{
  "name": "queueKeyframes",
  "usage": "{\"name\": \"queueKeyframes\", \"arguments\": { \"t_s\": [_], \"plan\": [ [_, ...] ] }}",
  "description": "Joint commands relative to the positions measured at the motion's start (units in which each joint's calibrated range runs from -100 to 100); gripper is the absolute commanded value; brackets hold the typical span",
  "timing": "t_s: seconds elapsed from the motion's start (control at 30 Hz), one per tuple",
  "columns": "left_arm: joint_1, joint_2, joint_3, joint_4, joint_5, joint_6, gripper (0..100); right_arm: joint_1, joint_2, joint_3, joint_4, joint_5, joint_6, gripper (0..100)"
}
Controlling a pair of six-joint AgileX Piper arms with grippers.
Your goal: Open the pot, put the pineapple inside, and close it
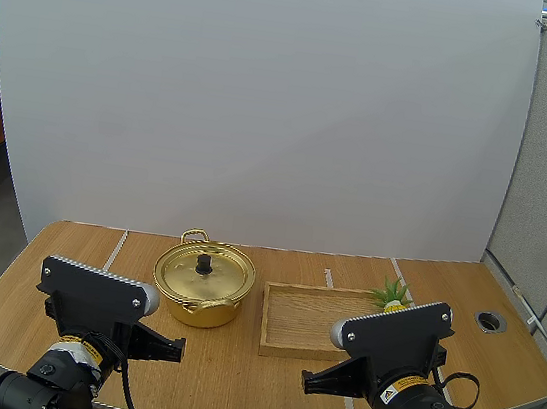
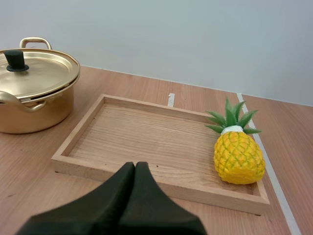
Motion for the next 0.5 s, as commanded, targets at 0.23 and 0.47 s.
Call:
{"name": "queueKeyframes", "arguments": {
  "t_s": [0.23, 0.47],
  "plan": [
    [0.21, -0.3, -4.8, 0.1, -1.2, -0.2, 0, -0.2, -0.3, -7.2, 2.0, -2.4, 0.0, 0],
    [0.21, -0.3, -14.0, 0.3, 2.9, 4.0, 0, -0.2, -0.3, -14.5, 0.4, -2.3, -0.1, 0]
  ]
}}
